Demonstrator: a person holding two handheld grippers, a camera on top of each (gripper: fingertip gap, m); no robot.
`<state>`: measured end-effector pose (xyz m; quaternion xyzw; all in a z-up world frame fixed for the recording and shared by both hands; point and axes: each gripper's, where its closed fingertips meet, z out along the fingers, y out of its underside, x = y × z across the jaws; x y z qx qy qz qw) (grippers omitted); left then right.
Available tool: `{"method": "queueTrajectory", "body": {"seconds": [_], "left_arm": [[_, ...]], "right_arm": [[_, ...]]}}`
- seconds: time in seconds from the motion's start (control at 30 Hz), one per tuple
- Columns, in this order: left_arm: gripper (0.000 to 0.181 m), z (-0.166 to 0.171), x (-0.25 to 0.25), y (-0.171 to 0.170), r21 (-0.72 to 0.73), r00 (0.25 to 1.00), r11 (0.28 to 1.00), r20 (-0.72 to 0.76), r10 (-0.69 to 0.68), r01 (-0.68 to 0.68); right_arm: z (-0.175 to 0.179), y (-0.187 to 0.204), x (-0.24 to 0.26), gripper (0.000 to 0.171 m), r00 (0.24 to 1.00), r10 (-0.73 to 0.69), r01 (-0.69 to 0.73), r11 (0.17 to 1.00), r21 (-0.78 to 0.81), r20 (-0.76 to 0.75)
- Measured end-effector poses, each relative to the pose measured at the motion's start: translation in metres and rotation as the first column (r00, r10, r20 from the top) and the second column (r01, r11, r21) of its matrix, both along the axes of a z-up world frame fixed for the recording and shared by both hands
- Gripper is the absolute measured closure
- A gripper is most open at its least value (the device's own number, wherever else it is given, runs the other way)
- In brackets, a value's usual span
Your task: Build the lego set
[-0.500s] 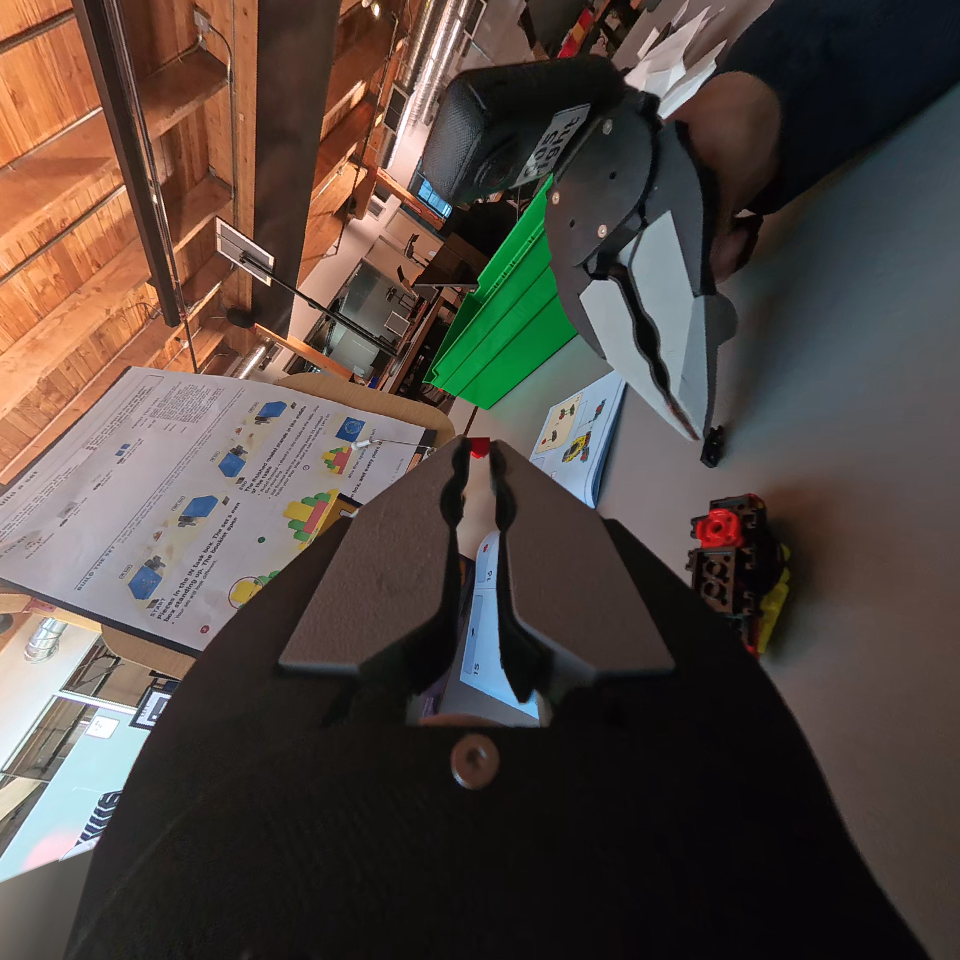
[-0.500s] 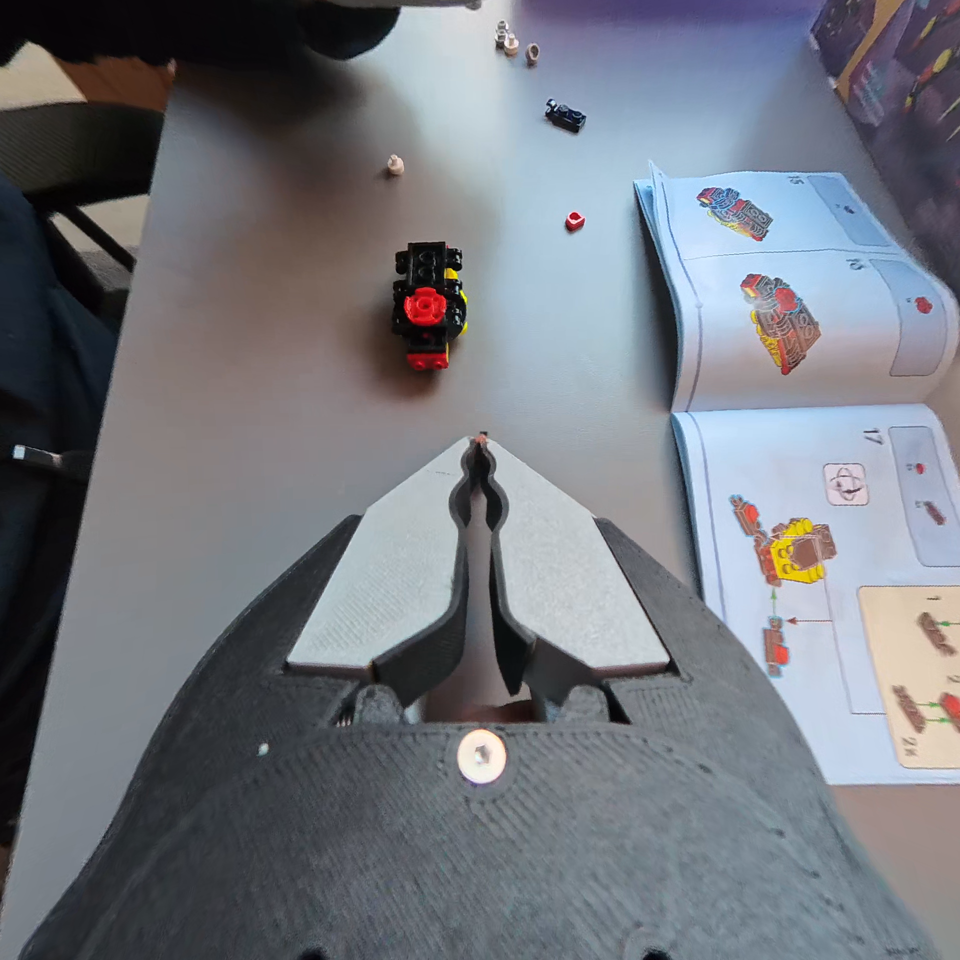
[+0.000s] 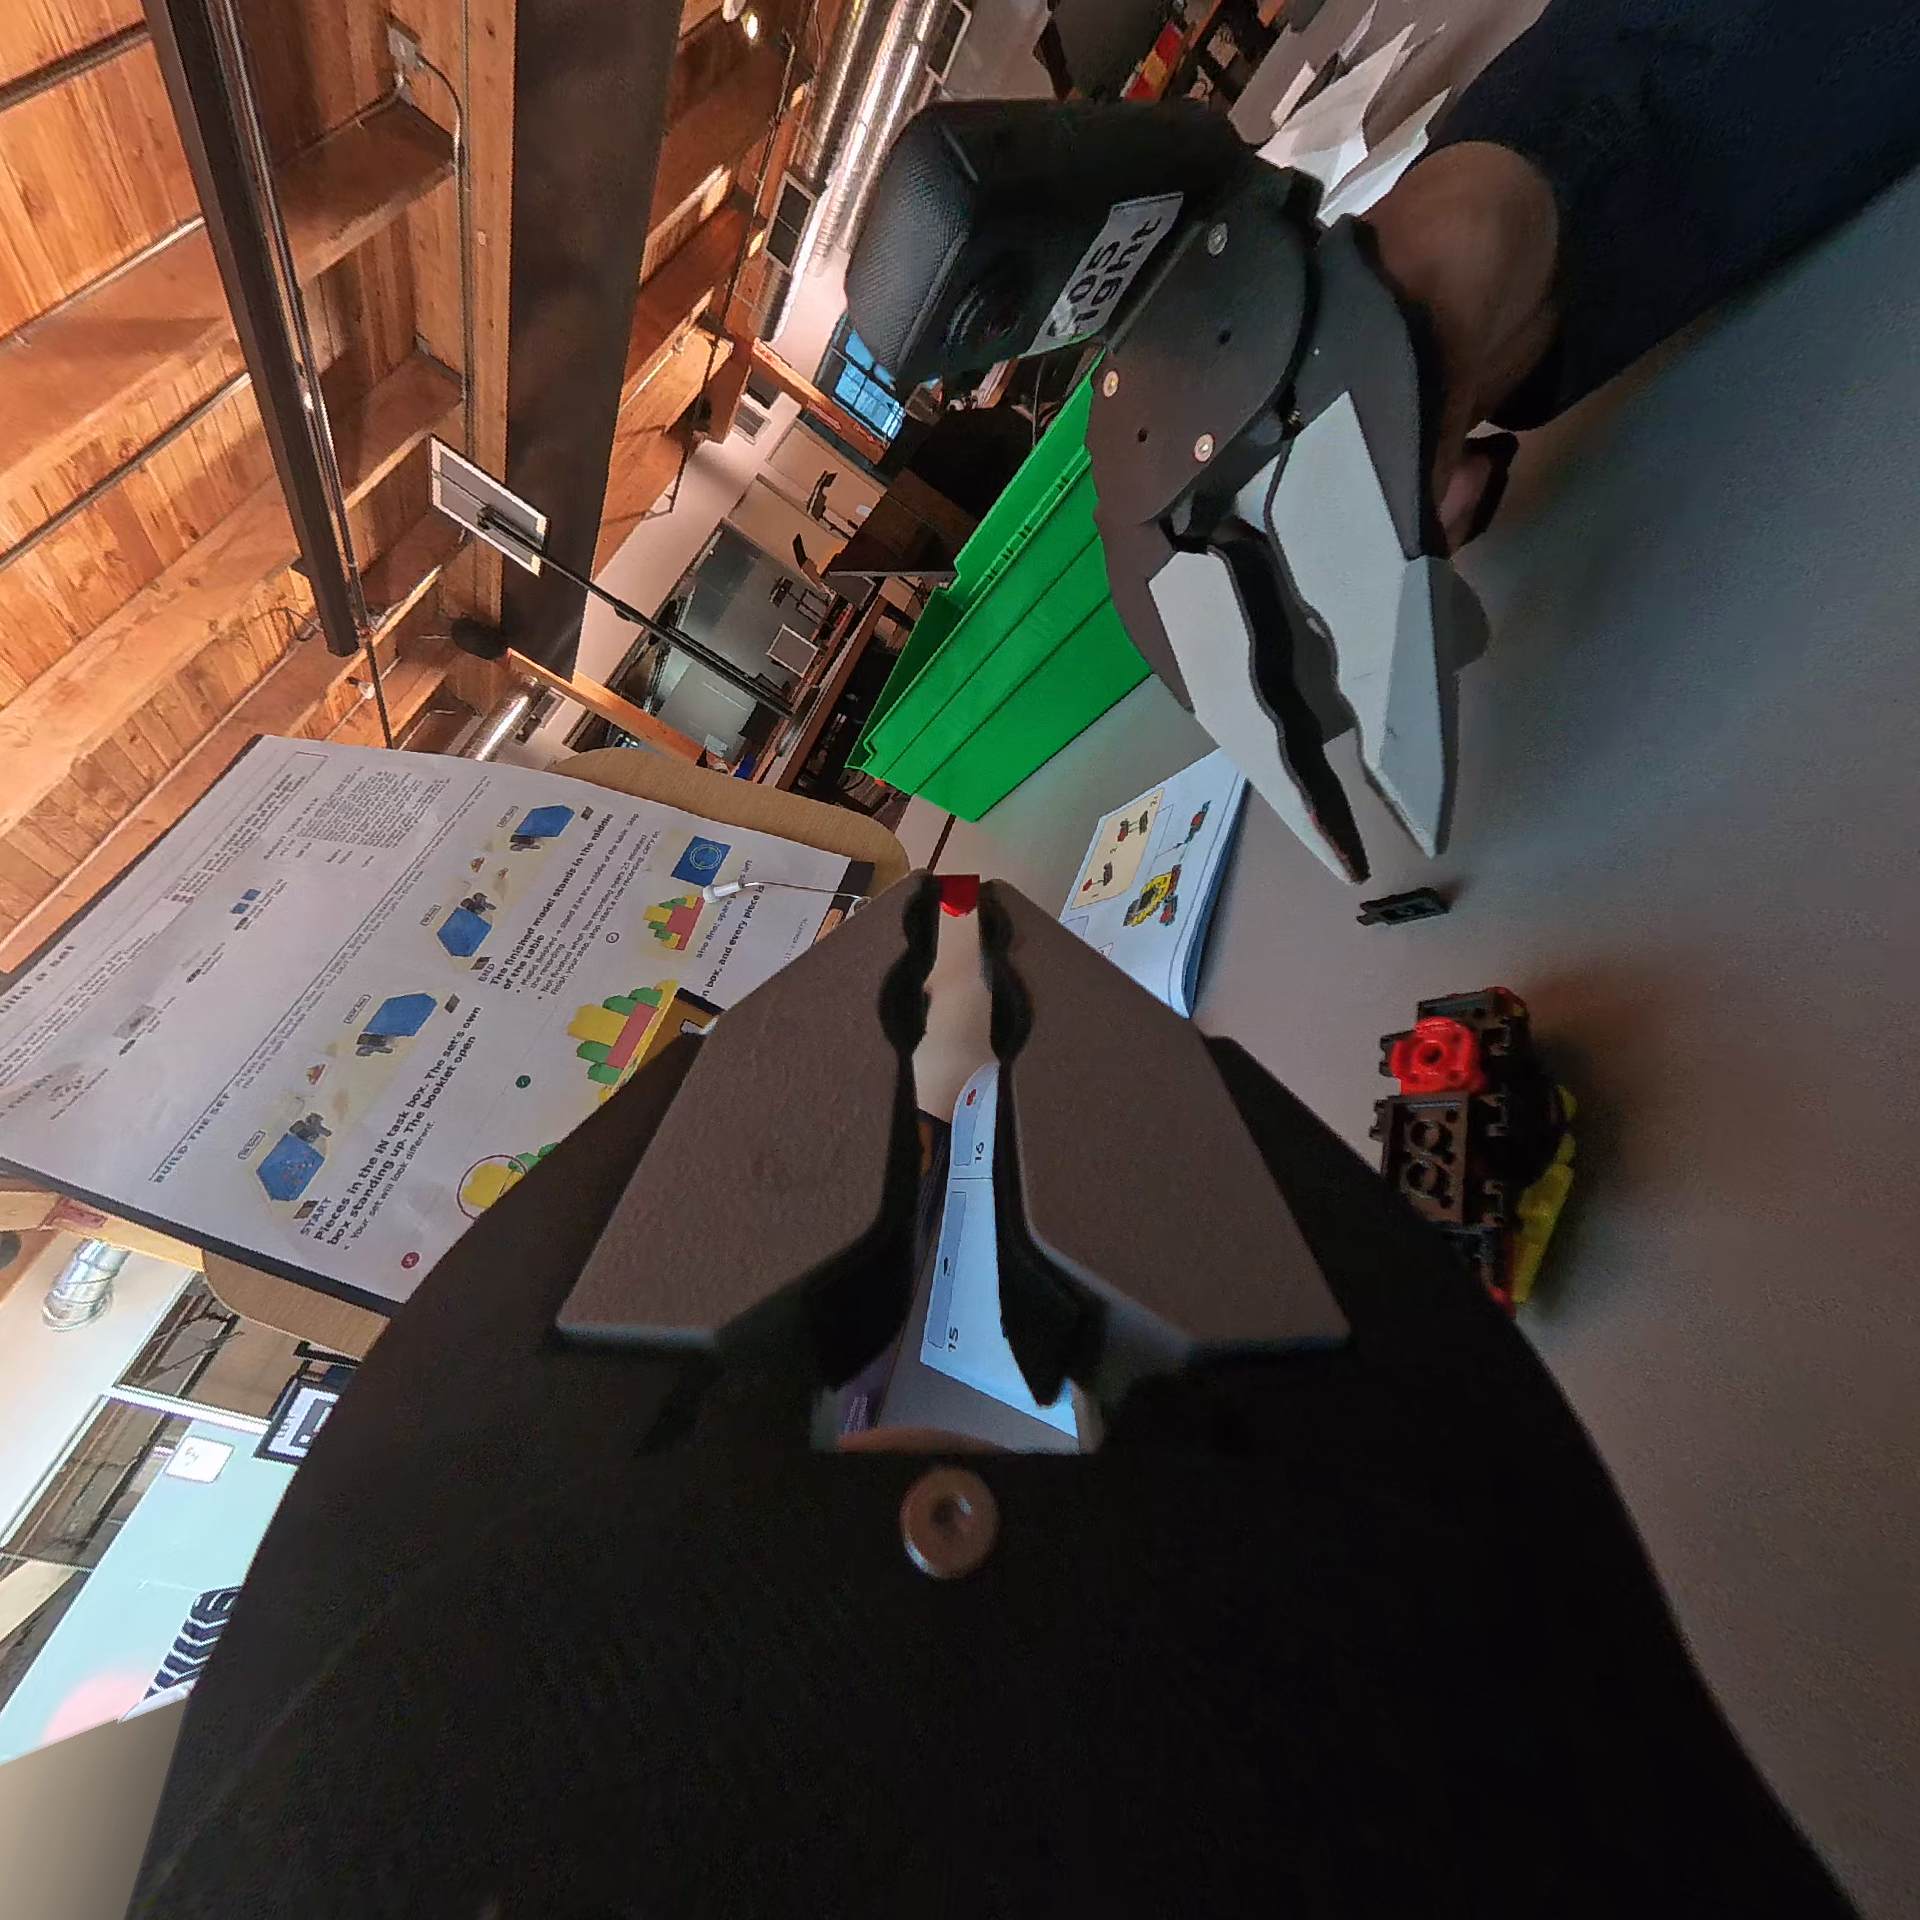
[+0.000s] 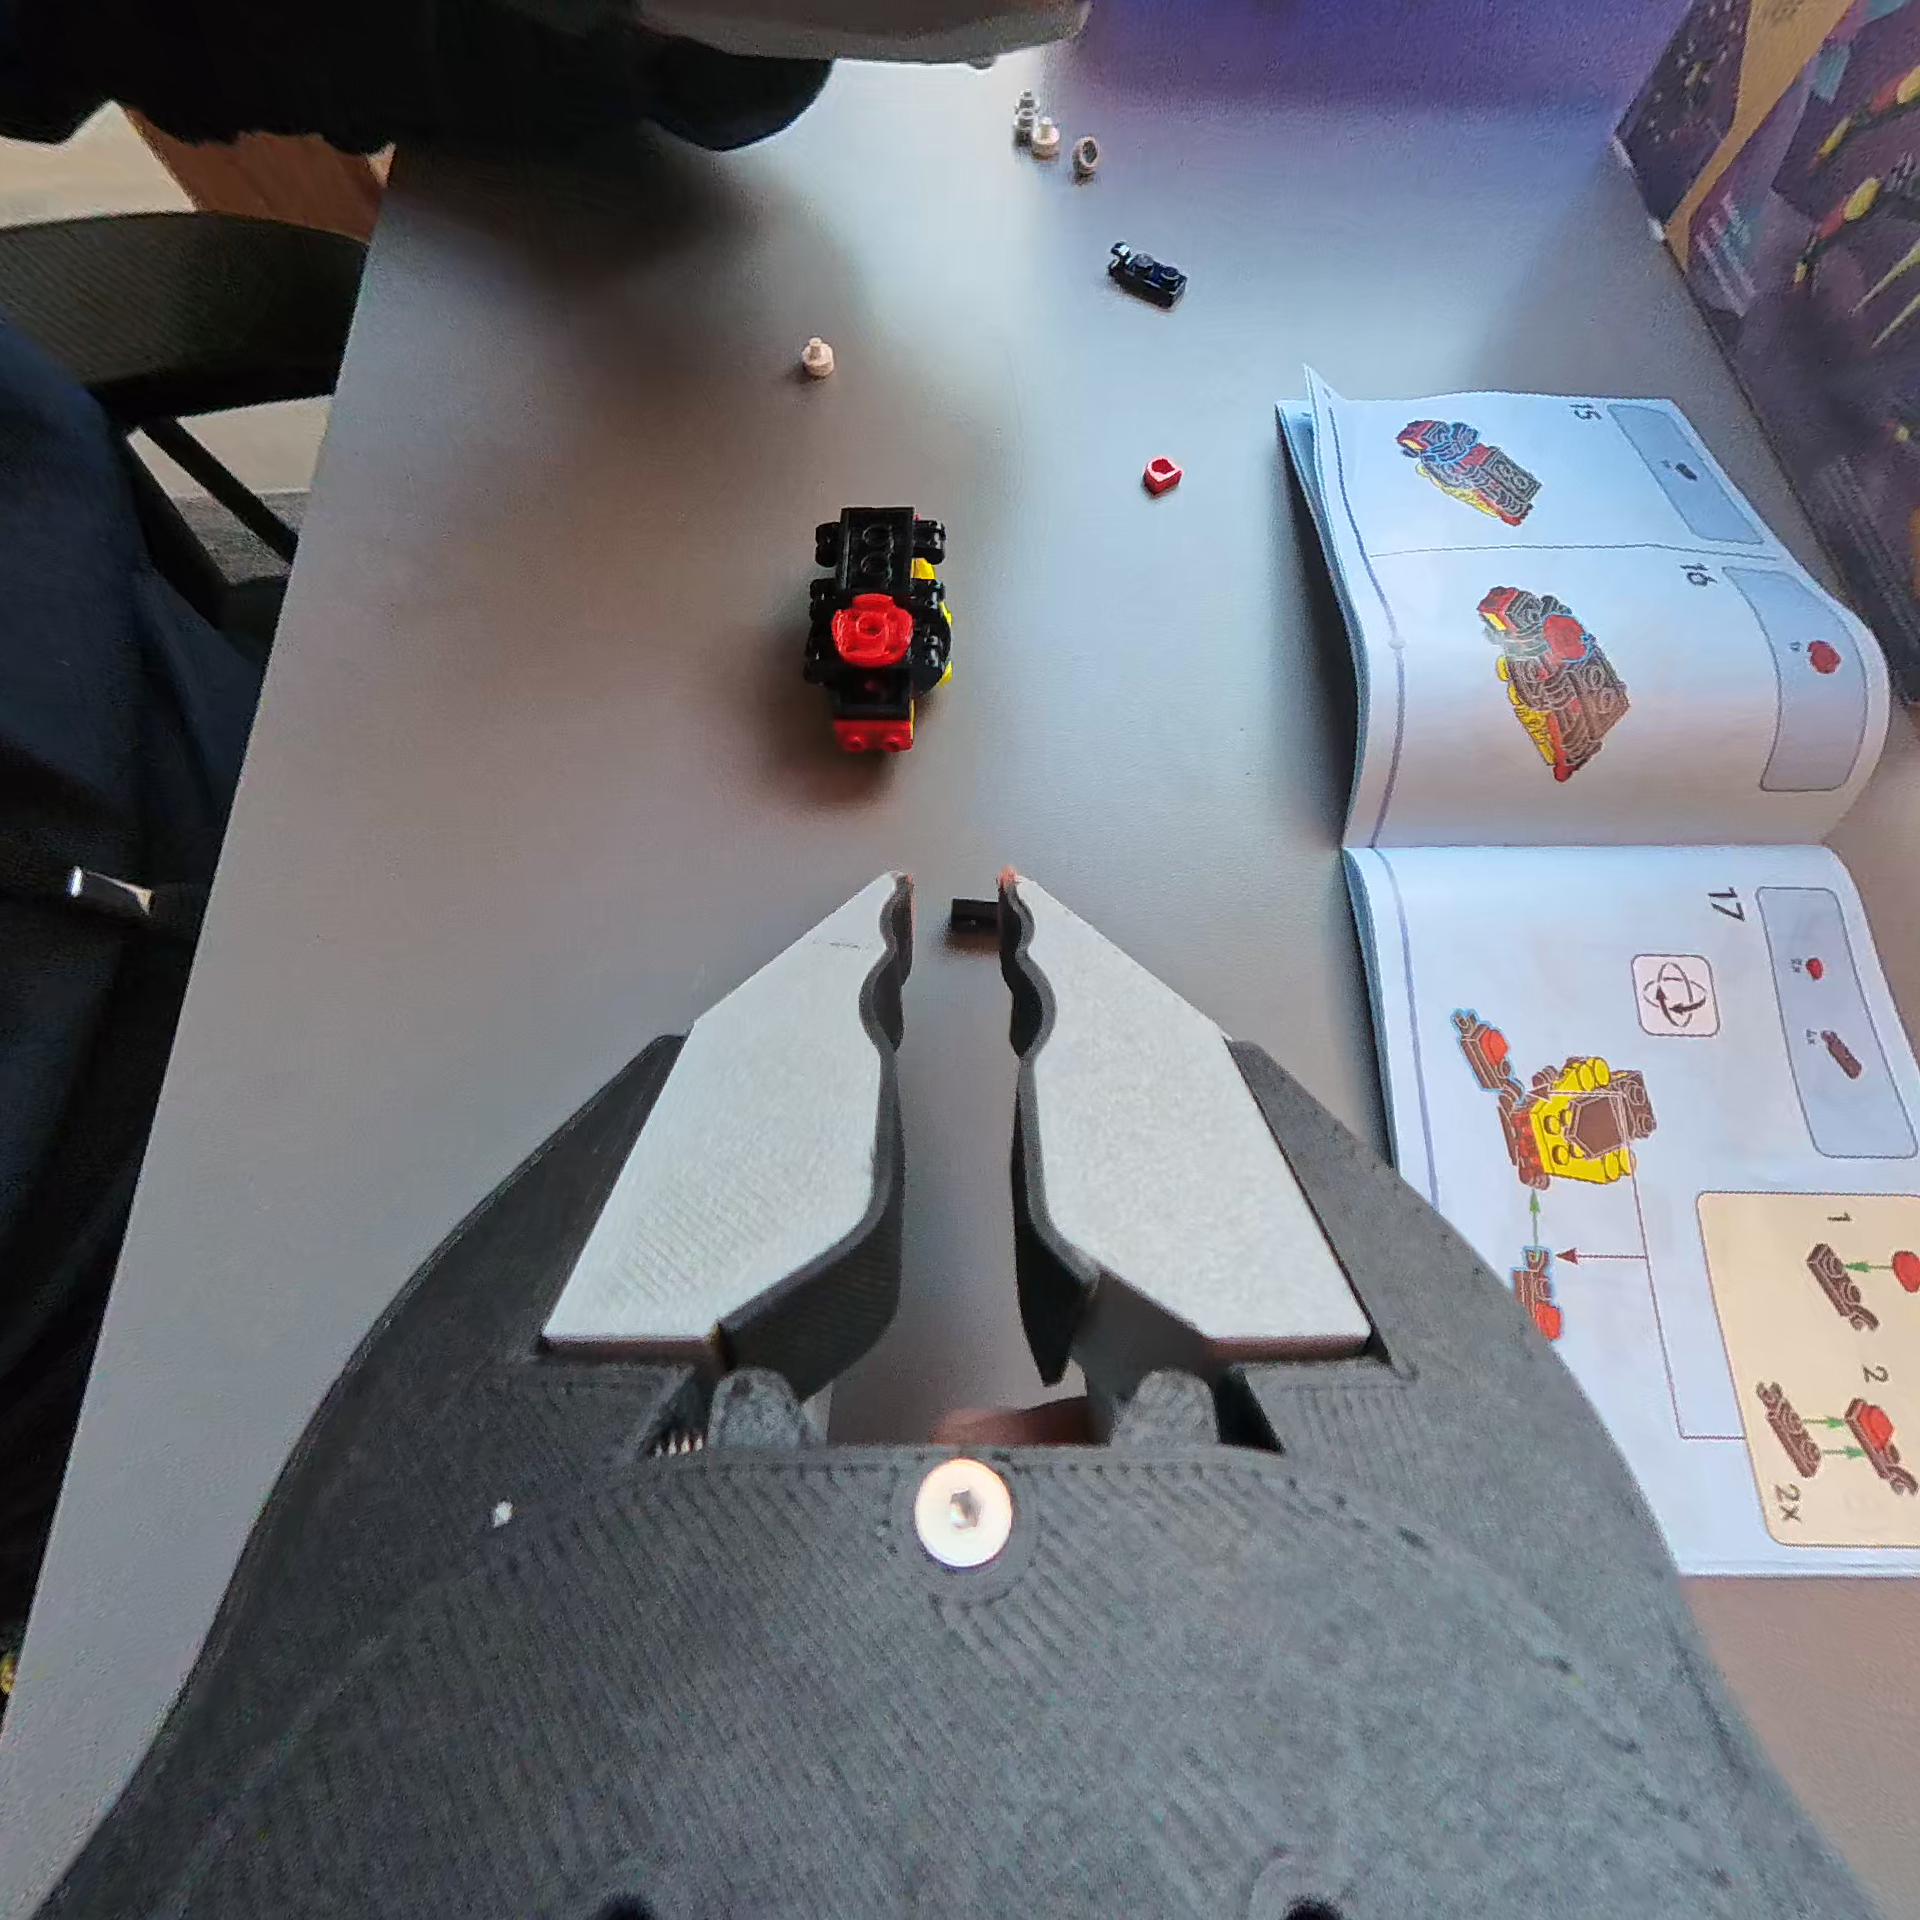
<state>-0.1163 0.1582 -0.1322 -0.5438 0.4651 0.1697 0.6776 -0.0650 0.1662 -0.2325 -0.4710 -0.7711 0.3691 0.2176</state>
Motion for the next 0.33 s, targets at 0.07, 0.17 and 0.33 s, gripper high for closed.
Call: {"method": "queueTrajectory", "body": {"seconds": [0.07,0.17,0.33], "left_arm": [[0.176,0.0,0.0,0.0,0.001,1.0,1.0,-0.001,0.0,0.0],[0.176,0.0,0.0,0.0,0.002,1.0,1.0,-0.002,0.0,0.0],[0.176,0.0,0.001,0.0,0.002,1.0,1.0,-0.002,-0.001,0.001]], "right_arm": [[-0.003,0.0,0.001,0.158,1.0,0.011,-0.011,0.999,0.03,0.003],[-0.009,-0.001,0.002,0.156,0.999,0.018,-0.019,0.999,0.05,0.027],[-0.01,-0.01,-0.004,0.152,0.999,0.033,-0.035,0.997,0.065,0.023]]}}
